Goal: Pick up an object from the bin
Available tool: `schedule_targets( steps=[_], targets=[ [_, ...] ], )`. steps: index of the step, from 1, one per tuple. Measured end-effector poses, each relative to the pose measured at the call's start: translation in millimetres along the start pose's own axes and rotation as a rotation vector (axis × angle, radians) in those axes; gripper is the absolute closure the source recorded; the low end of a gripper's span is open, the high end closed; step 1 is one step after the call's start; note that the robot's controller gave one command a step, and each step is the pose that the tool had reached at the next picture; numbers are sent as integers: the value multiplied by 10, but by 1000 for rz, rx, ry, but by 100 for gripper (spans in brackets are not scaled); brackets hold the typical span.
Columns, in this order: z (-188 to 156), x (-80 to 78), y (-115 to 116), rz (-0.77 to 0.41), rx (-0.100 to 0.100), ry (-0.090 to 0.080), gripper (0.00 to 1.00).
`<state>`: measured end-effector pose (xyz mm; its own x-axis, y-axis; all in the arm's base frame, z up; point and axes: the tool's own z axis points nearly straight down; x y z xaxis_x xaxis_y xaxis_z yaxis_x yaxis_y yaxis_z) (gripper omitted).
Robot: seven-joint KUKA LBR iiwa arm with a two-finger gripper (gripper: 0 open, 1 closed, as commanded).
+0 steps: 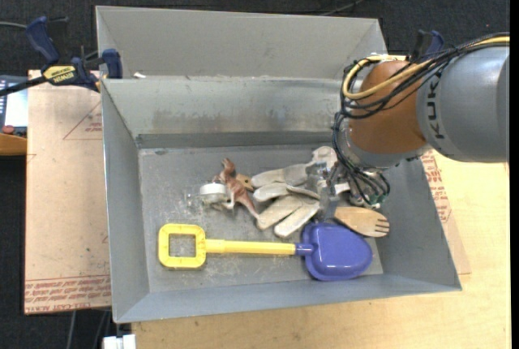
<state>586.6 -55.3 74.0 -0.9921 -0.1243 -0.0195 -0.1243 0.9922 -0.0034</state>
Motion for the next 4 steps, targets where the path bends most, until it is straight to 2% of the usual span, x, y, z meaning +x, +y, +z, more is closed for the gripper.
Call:
schedule_targets(
  steps=[1,3,4],
  targets=[
    [-3,-5,2,0,0,-2,100],
    [29,-157,13,13,-1,-5,100],
    [-980,-197,59,27,-4,0,100]
  ],
)
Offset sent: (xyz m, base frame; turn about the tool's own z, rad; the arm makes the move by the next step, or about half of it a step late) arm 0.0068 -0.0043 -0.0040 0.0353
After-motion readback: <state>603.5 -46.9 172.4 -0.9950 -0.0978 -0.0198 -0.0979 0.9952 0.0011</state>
